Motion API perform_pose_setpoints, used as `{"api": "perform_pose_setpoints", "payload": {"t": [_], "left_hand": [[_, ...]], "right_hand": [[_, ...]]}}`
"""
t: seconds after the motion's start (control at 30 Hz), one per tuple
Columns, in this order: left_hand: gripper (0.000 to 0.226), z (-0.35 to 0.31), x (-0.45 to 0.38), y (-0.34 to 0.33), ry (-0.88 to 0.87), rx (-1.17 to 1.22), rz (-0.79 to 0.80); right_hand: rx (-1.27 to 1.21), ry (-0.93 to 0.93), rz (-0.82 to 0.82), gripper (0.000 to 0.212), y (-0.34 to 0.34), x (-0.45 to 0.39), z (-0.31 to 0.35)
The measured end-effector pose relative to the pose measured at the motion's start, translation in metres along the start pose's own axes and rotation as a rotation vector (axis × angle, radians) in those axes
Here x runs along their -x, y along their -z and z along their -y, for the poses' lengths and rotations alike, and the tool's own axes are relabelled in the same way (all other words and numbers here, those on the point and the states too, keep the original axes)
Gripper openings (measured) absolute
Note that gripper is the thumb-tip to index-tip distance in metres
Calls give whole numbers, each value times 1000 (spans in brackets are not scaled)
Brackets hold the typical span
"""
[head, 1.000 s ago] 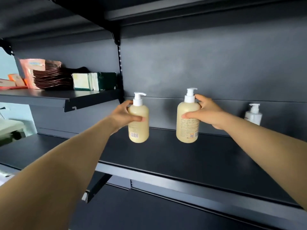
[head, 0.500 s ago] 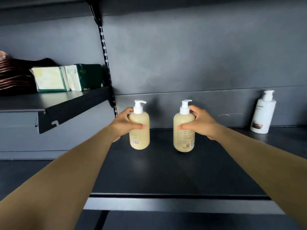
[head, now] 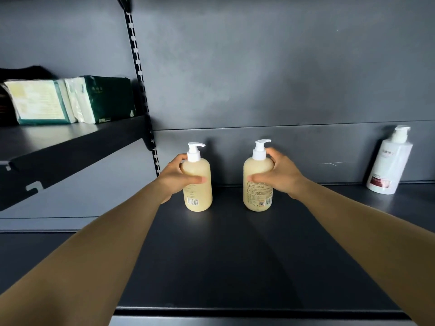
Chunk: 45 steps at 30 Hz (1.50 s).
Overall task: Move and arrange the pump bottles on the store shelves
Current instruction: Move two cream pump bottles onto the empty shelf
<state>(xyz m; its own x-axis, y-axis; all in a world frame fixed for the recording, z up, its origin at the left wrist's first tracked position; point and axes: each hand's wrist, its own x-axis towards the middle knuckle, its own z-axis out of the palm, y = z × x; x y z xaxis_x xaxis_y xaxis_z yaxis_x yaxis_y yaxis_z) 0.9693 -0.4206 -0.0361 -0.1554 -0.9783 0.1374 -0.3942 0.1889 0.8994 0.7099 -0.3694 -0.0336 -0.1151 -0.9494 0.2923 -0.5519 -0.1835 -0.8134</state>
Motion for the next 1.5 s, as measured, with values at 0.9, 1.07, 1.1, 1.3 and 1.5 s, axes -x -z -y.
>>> {"api": "perform_pose_setpoints", "payload": {"t": [0.9,1.07,1.1,1.3,1.5], "left_hand": [[60,-4,-28,17,28,-55,58],[55,-3,-31,26,43,-92,59],[55,-2,-33,28,49,-95,56],[57,3,-44,35,69,-91,89],[57,6,-50,36,82,-17,129]], "right_hand": [[-113,-90,356,64,-4,-36,4],[-131,-79,362,66,-14,-40,8],[-131,-75,359,66,-16,-42,8],[-166,-51,345,65,-28,-56,8],[-172,-50,389,63,-26,-64,5]]}}
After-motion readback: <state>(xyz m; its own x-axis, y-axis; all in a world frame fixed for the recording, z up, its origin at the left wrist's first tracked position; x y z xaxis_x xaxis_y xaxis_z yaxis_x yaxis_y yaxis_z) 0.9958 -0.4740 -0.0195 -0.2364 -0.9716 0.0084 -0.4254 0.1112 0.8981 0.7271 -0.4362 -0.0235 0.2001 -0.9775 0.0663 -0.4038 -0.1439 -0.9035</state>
